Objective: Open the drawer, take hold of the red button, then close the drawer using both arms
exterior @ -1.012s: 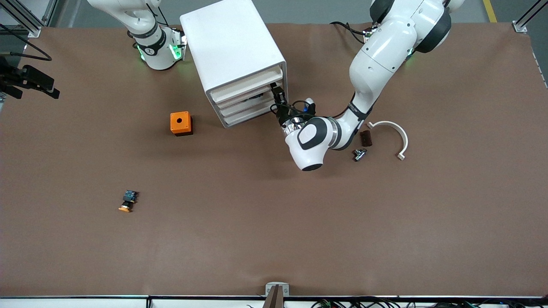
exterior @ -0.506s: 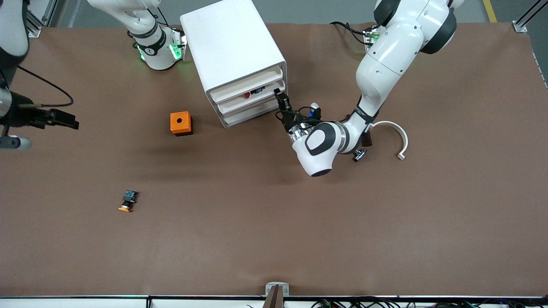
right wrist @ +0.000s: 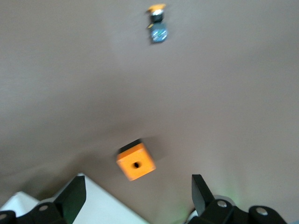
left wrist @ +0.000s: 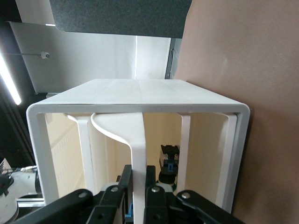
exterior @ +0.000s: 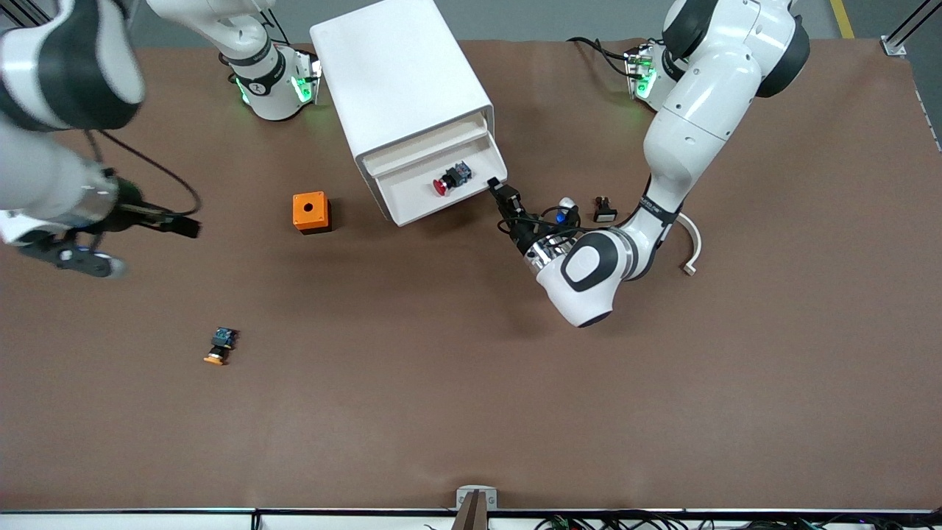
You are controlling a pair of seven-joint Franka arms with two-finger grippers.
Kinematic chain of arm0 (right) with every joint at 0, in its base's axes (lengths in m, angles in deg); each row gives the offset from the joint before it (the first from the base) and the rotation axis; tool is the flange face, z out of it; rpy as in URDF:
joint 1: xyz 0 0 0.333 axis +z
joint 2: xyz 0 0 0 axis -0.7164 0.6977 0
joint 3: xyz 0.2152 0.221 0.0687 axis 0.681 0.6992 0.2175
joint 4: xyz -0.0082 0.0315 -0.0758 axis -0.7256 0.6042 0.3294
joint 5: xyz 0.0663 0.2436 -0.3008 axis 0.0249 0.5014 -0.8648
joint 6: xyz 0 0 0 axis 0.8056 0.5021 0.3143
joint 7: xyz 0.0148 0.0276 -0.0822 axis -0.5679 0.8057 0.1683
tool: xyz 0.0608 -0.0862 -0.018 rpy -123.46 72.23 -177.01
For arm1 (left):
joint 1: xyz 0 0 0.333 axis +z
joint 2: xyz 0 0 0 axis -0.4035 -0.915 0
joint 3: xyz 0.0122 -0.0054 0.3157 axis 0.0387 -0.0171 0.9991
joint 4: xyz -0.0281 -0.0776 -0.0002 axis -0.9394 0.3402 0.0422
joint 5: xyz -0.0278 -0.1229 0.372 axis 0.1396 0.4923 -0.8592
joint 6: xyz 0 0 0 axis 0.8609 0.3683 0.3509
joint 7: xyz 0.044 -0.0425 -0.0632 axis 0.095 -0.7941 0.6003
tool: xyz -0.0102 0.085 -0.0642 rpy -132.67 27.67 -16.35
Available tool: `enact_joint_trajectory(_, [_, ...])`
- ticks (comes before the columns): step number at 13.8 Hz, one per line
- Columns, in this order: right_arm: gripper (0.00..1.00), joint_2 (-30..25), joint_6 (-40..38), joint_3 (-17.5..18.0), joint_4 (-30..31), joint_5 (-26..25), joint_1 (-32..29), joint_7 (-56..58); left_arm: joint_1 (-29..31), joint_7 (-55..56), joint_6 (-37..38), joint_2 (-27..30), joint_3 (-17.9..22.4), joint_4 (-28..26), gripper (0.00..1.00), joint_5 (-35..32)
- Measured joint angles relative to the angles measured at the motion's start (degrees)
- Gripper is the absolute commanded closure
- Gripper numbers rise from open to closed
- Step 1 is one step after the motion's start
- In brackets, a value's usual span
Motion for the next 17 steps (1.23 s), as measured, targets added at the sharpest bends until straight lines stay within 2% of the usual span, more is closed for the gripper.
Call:
enact_joint_trajectory(3, [0.00, 0.1, 5.4, 0.3, 1.3, 2.3, 10.9, -21.9, 2.1, 0.0, -0.3, 0.0, 0.0, 1.0, 0.87, 0.0])
enact_joint_trajectory(4, [0.00, 0.1, 7.7, 0.3, 1.9, 2.4, 13.8, -27.7, 3.0, 0.0, -0.3, 0.0, 0.0, 1.4, 0.82, 0.0])
enact_joint_trajectory(5, [0.00, 0.2, 10.5, 0.3, 2.9, 2.5, 16.5, -33.1, 3.6, 0.0, -0.3, 0.0, 0.0, 1.6, 0.66, 0.0])
enact_joint_trajectory(6, [0.00, 0.3, 14.0, 0.4, 4.3, 2.6, 19.2, -38.5, 4.2, 0.0, -0.3, 0.0, 0.1, 1.7, 0.37, 0.0])
enact_joint_trajectory(7, [0.00, 0.6, 17.6, 0.4, 6.0, 2.7, 21.9, -43.5, 4.7, -0.2, -0.3, 0.0, 0.1, 1.8, 0.00, 0.0])
enact_joint_trajectory(10, [0.00, 3.8, 26.5, 0.4, 9.5, 2.7, 28.7, -55.8, 5.3, -5.0, -0.3, 0.0, 0.1, 3.7, 0.00, 0.0])
enact_joint_trajectory(13, [0.00, 8.2, 30.8, 0.3, 9.6, 2.7, 32.2, -62.2, 5.6, -10.7, -0.2, 0.1, 0.1, 6.6, 0.00, 0.0])
enact_joint_trajectory(17, [0.00, 11.5, 32.7, 0.3, 9.5, 2.7, 34.6, -66.9, 8.5, -32.0, 0.2, 0.4, 0.4, 10.5, 0.00, -0.2])
